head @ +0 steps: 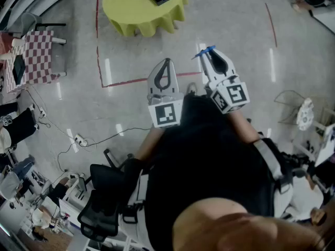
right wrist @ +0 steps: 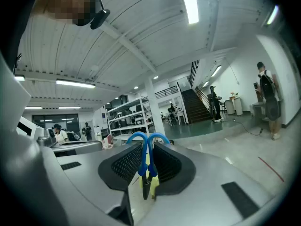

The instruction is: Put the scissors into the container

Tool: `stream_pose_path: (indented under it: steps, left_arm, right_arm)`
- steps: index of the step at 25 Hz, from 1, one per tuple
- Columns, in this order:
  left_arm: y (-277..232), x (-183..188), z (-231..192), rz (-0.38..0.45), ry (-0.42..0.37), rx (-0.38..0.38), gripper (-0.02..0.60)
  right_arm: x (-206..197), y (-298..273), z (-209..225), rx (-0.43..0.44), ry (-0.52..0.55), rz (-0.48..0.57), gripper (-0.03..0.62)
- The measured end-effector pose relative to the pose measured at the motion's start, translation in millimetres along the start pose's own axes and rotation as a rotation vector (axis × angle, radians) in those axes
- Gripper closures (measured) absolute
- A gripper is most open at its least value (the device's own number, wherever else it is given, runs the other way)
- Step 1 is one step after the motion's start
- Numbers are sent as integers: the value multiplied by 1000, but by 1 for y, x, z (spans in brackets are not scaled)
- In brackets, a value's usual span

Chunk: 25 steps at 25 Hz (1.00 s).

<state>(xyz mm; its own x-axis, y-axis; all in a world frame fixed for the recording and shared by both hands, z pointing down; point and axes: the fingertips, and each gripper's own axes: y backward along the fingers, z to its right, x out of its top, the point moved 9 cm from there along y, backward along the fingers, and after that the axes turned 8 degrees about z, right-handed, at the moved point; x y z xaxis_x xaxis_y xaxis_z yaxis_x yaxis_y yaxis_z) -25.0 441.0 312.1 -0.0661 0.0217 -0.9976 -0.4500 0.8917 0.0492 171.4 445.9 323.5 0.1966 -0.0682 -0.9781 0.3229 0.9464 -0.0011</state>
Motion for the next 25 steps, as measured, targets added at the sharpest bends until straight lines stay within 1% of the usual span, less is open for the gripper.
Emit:
stream_pose_path:
  steps: [3, 9, 15, 25]
  left_arm:
    - [-2, 2, -2, 5, -9, 0, 583]
    - [-1, 0, -3, 6, 1, 4, 583]
    - [-1, -3, -12, 1, 4, 2, 583]
    - [1, -4, -49, -4, 18, -12, 583]
  right_arm:
    - [1, -3, -1, 5, 1, -2, 516]
    - [0, -3, -2, 7, 3, -2, 517]
    - [-4, -10, -7, 3, -6, -2, 517]
    - [-9, -33, -35, -10, -10, -3, 516]
